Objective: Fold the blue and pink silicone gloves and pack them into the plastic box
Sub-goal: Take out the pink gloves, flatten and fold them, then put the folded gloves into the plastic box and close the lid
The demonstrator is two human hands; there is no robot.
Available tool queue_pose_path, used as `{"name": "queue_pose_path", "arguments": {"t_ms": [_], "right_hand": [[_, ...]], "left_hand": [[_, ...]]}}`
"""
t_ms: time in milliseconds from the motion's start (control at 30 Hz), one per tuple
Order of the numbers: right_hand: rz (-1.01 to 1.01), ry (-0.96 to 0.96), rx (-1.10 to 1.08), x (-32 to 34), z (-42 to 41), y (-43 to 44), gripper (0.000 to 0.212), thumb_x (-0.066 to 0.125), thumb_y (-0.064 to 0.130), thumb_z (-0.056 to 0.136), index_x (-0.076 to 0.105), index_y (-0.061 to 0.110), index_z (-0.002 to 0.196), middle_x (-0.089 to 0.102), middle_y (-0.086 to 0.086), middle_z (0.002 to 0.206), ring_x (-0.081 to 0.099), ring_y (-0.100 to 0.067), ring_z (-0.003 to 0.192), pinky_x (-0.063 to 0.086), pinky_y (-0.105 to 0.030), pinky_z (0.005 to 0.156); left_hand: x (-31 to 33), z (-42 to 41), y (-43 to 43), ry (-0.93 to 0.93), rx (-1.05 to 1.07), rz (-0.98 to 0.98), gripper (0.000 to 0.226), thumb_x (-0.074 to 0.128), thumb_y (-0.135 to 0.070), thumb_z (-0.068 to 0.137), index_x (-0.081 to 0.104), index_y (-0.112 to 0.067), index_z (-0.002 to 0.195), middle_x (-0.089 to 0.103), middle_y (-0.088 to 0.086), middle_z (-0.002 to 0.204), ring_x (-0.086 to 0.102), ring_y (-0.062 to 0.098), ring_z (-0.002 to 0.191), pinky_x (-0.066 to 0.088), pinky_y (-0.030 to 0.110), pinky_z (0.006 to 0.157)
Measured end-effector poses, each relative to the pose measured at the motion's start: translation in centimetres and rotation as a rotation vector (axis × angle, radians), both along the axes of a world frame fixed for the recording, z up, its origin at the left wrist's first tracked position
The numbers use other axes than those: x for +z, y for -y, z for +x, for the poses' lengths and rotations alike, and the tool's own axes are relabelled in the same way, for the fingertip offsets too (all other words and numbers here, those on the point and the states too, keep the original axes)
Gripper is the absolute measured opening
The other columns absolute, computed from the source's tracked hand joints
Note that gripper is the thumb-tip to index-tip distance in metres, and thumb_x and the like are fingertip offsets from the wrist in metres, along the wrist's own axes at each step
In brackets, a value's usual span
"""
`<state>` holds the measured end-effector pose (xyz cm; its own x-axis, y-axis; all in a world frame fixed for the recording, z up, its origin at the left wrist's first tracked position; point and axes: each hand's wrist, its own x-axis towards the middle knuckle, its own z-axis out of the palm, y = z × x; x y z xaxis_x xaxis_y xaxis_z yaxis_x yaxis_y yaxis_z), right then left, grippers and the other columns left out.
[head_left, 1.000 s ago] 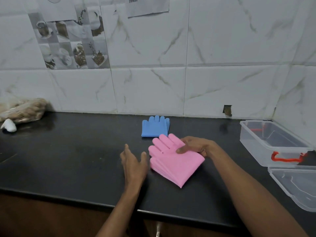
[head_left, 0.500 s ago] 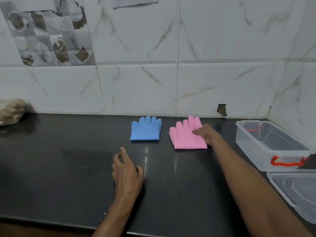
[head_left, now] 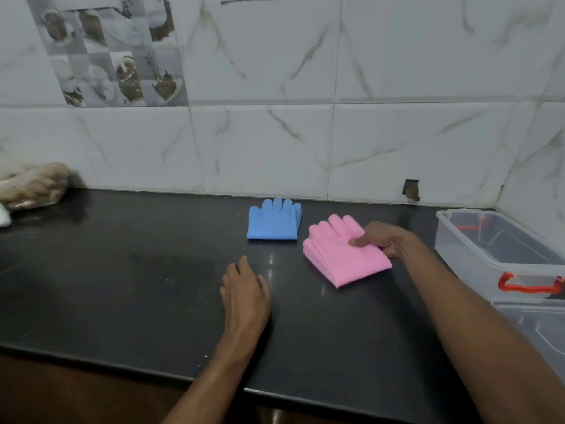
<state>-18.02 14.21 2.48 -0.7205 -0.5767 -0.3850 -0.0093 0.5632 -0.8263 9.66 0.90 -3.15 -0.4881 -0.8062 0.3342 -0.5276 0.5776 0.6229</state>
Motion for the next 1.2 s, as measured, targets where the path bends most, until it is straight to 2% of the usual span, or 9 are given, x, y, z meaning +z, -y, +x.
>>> {"name": "queue_pose_path", "arguments": {"t_ms": [67,100,200,467,633,800,900,1033,1200], "right_hand": [[-0.021,0.08,0.109,-0.3,2.8,1.2,0.045,0.072,0.003,0.084,0.056,-0.015,0.121,0.062,-0.025,0.125,0.06,-0.037,0.117,0.045,-0.055,0.102],[-0.04,0.113,0.139,-0.4,4.4,2.1,0.043,0.072,0.001,0.083,0.057,-0.016,0.12,0.063,-0.026,0.124,0.06,-0.037,0.117,0.045,-0.056,0.102],[-0.1,0.155,0.116,-0.8,9.7,4.9,0.038,0.071,-0.004,0.082,0.057,-0.015,0.115,0.063,-0.024,0.124,0.062,-0.034,0.111,0.048,-0.051,0.1],[-0.411,0.323,-0.186,-2.5,17.9,10.0,0.044,0.061,-0.01,0.088,0.05,-0.005,0.13,0.058,-0.017,0.13,0.059,-0.033,0.117,0.049,-0.048,0.099],[-0.364,0.274,-0.115,-1.9,18.8,10.0,0.042,0.063,-0.001,0.09,0.049,0.001,0.129,0.058,-0.015,0.132,0.058,-0.03,0.118,0.05,-0.043,0.098],[-0.086,-0.247,0.009,0.2,16.4,6.2,0.053,0.068,0.046,0.085,0.056,0.005,0.116,0.066,-0.017,0.113,0.069,-0.029,0.083,0.055,-0.027,0.058],[0.15,-0.763,-0.082,2.2,13.0,1.0,0.049,0.066,0.049,0.084,0.064,0.005,0.106,0.067,-0.017,0.11,0.064,-0.033,0.102,0.043,-0.031,0.071],[0.628,-1.189,-0.415,3.7,8.0,-7.5,0.037,0.057,0.026,0.09,0.06,0.005,0.12,0.06,-0.019,0.121,0.056,-0.035,0.114,0.044,-0.043,0.098],[0.659,-0.986,-0.436,3.0,4.5,-12.7,0.025,0.051,0.006,0.092,0.062,0.006,0.115,0.066,-0.013,0.116,0.062,-0.032,0.107,0.044,-0.035,0.079]], "left_hand": [[0.3,0.4,-0.1,-0.165,0.012,0.021,0.025,0.044,-0.032,0.1,0.062,-0.015,0.091,0.067,0.004,0.091,0.065,0.025,0.089,0.049,0.037,0.076],[0.6,0.6,-0.2,-0.225,0.035,0.058,0.04,0.042,-0.039,0.1,0.057,-0.016,0.071,0.066,0.002,0.073,0.064,0.023,0.072,0.048,0.036,0.065],[1.1,1.3,0.1,-0.214,0.137,0.174,0.063,0.035,-0.055,0.097,0.056,-0.01,0.057,0.064,0.004,0.061,0.06,0.025,0.063,0.044,0.034,0.061],[2.9,2.7,6.1,0.247,0.16,0.343,0.053,0.056,-0.05,0.089,0.059,-0.003,0.113,0.064,0.018,0.117,0.061,0.036,0.104,0.049,0.037,0.084],[1.6,1.9,4.0,0.225,0.251,0.131,0.051,0.053,-0.032,0.096,0.045,-0.006,0.138,0.047,0.025,0.136,0.046,0.043,0.123,0.037,0.05,0.101],[1.1,1.7,2.1,-0.012,-0.325,-0.463,0.039,0.052,-0.026,0.097,0.062,-0.008,0.131,0.057,0.019,0.135,0.051,0.037,0.125,0.038,0.047,0.106],[0.5,1.4,1.3,0.296,-0.545,-0.393,0.058,0.03,-0.056,0.098,0.041,-0.029,0.149,0.029,-0.005,0.16,0.023,0.017,0.149,0.014,0.038,0.121],[-0.3,0.9,1.8,0.454,-0.528,-0.361,0.068,0.034,-0.059,0.095,0.001,-0.045,0.153,-0.001,-0.013,0.164,-0.001,0.015,0.153,-0.001,0.045,0.123],[-0.6,0.8,1.7,0.483,-0.483,-0.29,0.075,0.034,-0.048,0.094,-0.007,-0.035,0.155,-0.003,-0.013,0.164,0.0,0.015,0.153,0.0,0.047,0.123]]}}
